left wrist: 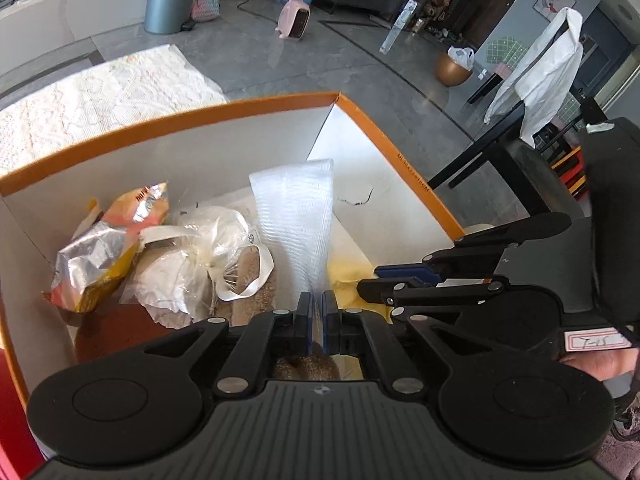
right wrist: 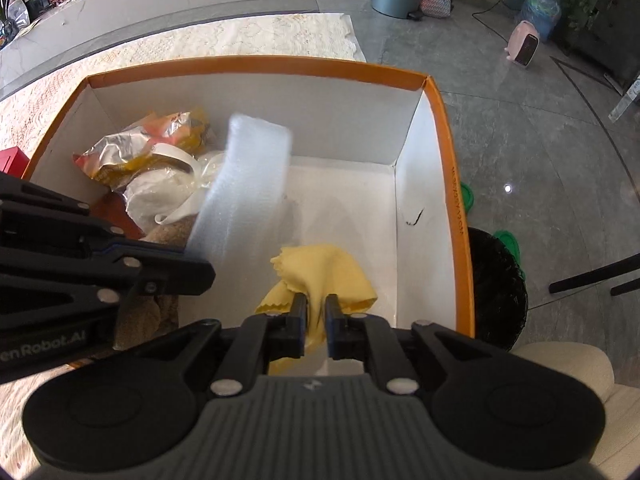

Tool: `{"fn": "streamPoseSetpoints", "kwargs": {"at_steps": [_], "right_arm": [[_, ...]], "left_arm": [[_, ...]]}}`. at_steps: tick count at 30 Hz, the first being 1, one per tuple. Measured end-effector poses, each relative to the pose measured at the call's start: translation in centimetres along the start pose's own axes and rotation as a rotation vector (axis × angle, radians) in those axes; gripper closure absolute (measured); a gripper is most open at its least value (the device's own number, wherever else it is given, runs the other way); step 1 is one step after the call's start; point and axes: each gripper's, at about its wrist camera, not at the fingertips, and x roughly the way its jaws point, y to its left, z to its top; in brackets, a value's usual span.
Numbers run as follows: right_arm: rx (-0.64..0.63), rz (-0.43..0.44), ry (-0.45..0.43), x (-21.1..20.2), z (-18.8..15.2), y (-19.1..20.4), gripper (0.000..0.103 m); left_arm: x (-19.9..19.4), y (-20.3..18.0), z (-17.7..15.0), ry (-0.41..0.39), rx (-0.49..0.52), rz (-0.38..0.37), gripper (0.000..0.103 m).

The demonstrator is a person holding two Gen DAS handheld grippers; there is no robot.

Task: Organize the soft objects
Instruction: 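Open both tools to release the tissue and cloth into the box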

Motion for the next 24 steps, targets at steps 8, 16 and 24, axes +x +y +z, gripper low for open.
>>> {"fn": "streamPoseSetpoints", "kwargs": {"at_steps": [8, 16, 24], "right_arm": [[-0.018, -0.036, -0.039, -2.0, -0.5, 1.0, 0.064], [-0.001, -0.043, -0.107, -5.7, -1.6, 2.2, 0.054], [-0.015, 0.027, -0.288, -10.7, -3.8, 6.9, 0.046]], "left_arm": [[-3.4, -0.8, -0.4, -0.071, -0.001, 0.013, 0.071], [-8.2, -1.7, -2.5, -0.160, 0.012, 0.057, 0.069], [-15.0, -2.7, -7.6, -0.371, 0.074, 0.222, 0.069]]}}
